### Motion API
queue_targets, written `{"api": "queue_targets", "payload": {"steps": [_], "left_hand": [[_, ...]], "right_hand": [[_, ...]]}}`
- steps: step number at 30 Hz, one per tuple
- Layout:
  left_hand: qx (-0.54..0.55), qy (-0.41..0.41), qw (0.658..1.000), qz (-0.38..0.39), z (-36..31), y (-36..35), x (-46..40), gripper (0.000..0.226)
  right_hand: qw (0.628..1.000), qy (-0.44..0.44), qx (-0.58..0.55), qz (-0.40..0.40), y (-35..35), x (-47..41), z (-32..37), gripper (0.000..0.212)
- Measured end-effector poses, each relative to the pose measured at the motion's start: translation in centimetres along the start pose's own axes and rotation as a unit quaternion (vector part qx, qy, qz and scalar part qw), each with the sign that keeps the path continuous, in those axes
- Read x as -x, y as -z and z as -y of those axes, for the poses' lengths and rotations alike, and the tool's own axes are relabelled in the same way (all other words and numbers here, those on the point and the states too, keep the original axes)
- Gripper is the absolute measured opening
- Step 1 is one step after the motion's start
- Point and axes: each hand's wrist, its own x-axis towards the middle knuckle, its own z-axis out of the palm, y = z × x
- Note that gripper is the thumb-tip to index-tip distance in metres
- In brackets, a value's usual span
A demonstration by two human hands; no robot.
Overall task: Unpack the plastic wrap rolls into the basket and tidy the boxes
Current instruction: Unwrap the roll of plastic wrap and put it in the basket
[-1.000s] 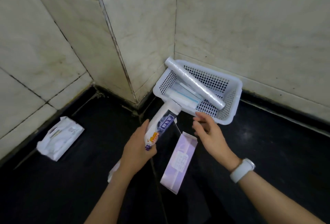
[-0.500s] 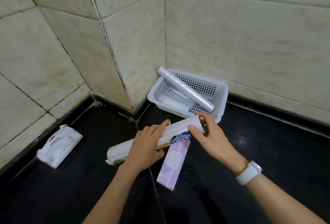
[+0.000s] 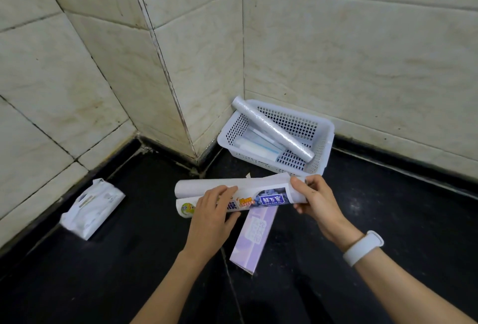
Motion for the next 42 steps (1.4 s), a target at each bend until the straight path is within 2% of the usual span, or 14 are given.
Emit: {"api": "queue_targets", "payload": {"steps": [2, 7, 10, 13, 16, 19, 22, 26, 29, 34, 36, 38, 40, 42], "left_hand": [[-0.014, -0.005, 1.000, 0.000, 0.1, -0.4, 0.1, 0.061], [-0.012, 0.011, 0.999, -0.039, 0.5, -1.2, 0.3, 0.058], [0.026, 0.038, 0.998, 0.031, 0.9, -2.2, 1.4, 0.061], [0.032, 0.088, 0.986, 0.137, 1.8, -3.2, 2.0, 0.048], [0.012, 0.106, 0.983, 0.151, 2.4, -3.4, 2.0, 0.023], [0.013, 0.150, 0.984, 0.094, 2.6, -2.8, 2.2, 0.016], [-0.025, 0.212, 0.975, 0.069, 2.7, -2.3, 2.6, 0.020], [-0.080, 0.266, 0.948, 0.155, 2.7, -2.6, 3.2, 0.019], [-0.075, 0.285, 0.933, 0.206, 3.2, -3.3, 3.3, 0.024], [-0.025, 0.305, 0.936, 0.175, 3.8, -3.5, 1.7, 0.049], [0.027, 0.292, 0.948, 0.123, 3.4, -3.0, 0.1, 0.046], [0.139, 0.299, 0.941, 0.080, 2.5, -2.3, -2.5, 0.044], [0.286, 0.324, 0.899, 0.071, 1.2, -1.7, -5.7, 0.048], [0.444, 0.343, 0.824, 0.077, -0.2, -1.5, -8.9, 0.056]], "right_hand": [[1.000, -0.018, -0.025, 0.007, 0.0, -0.1, 0.0, 0.026], [0.992, -0.079, -0.097, 0.022, -0.6, -0.1, -0.1, 0.026], [0.985, -0.108, -0.132, 0.032, -0.9, 0.0, -0.2, 0.045], [0.982, -0.116, -0.146, 0.036, -0.9, 0.0, -0.3, 0.055], [0.983, -0.102, -0.147, 0.027, -0.8, -0.1, -0.3, 0.044], [0.983, -0.088, -0.160, 0.000, -0.3, -0.3, -0.7, 0.024], [0.980, -0.079, -0.181, -0.018, 0.1, -0.5, -1.0, 0.023], [0.973, -0.070, -0.218, -0.022, 0.4, -0.9, -1.1, 0.025], [0.968, -0.063, -0.243, -0.013, 0.6, -1.0, -0.9, 0.045], [0.955, -0.085, -0.285, 0.000, 1.7, -1.1, -0.9, 0.046], [0.949, -0.101, -0.299, 0.016, 2.2, -1.2, -0.8, 0.043], [0.946, -0.111, -0.301, 0.055, 2.3, -1.5, -0.4, 0.042], [0.946, -0.115, -0.283, 0.106, 2.2, -1.9, 0.0, 0.046], [0.948, -0.117, -0.258, 0.148, 2.1, -2.3, 0.3, 0.048]]}}
